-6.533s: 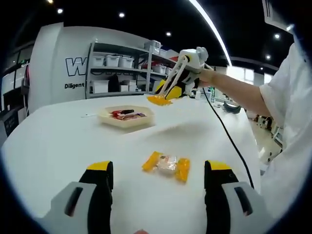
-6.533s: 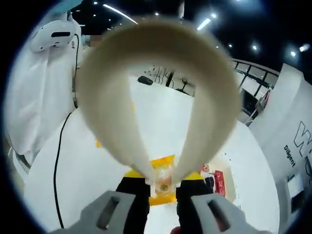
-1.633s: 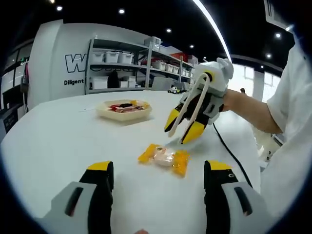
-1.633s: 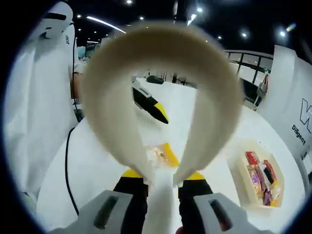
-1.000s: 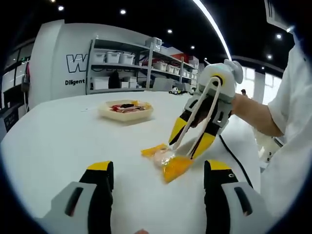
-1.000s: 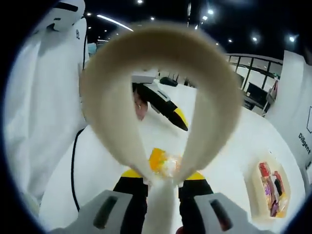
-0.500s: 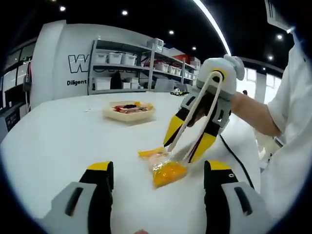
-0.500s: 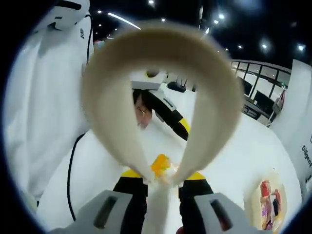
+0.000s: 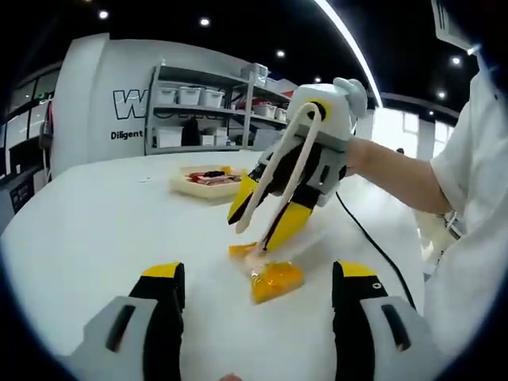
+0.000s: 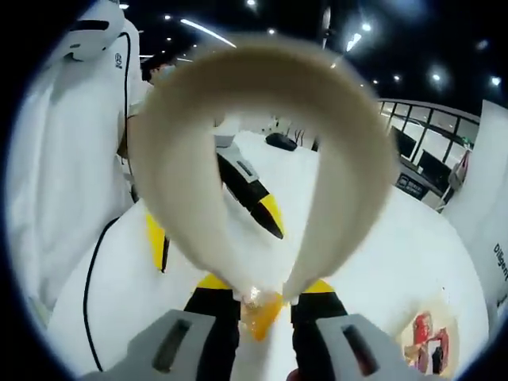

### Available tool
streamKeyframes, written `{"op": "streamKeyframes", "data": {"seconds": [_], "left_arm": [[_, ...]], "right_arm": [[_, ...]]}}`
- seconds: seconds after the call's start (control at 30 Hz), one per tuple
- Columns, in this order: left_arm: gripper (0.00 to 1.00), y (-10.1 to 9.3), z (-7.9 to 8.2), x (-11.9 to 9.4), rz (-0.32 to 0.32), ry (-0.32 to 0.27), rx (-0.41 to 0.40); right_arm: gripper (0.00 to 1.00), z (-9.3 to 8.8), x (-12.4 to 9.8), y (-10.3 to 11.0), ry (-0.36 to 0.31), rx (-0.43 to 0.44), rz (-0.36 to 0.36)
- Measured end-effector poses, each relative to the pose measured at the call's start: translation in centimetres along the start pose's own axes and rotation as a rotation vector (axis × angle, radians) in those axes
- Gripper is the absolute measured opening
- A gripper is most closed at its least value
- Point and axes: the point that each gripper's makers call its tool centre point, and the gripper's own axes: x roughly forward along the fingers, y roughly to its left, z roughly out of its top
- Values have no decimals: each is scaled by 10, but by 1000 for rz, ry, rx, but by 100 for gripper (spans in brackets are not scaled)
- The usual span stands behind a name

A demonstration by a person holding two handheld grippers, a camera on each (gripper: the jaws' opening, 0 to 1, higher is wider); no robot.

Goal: Place the target food into the container with the food tongs after gripping and lifting it, then release it inside without dropping or visibly crushing the food.

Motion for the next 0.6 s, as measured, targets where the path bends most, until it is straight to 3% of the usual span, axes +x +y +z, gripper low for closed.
{"op": "streamKeyframes", "data": {"seconds": [0.6], "left_arm": [[75,-4,2,6,-22,3,11]], "right_arm": [[18,-29,-40,15,48,57,-102]]}}
